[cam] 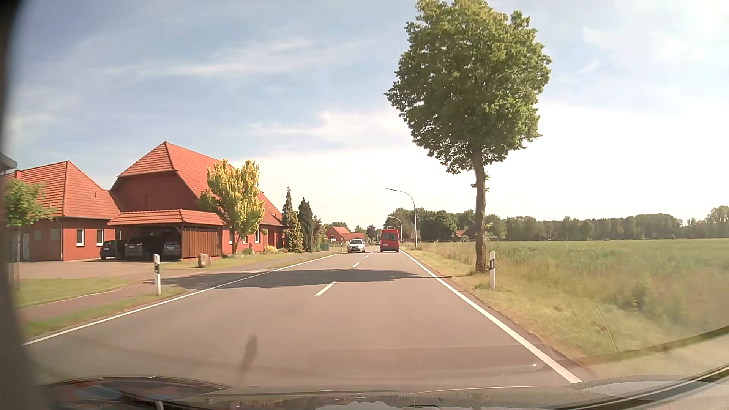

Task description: Follow the waypoints while adhering to traffic rules and regulations

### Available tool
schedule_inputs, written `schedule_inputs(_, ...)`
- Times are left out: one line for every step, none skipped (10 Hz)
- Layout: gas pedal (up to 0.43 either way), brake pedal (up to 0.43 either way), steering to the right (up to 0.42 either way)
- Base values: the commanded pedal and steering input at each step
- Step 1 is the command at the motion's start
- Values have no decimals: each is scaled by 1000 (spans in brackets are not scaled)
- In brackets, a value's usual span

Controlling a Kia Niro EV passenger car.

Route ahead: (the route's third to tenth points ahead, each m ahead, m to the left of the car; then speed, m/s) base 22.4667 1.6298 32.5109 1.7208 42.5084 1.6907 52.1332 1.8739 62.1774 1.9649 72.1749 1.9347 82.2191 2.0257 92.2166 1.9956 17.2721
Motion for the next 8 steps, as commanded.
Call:
schedule_inputs(150,0,-2)
schedule_inputs(150,0,-2)
schedule_inputs(150,0,-2)
schedule_inputs(150,0,-2)
schedule_inputs(150,0,-2)
schedule_inputs(150,0,-2)
schedule_inputs(150,0,-2)
schedule_inputs(150,0,-2)
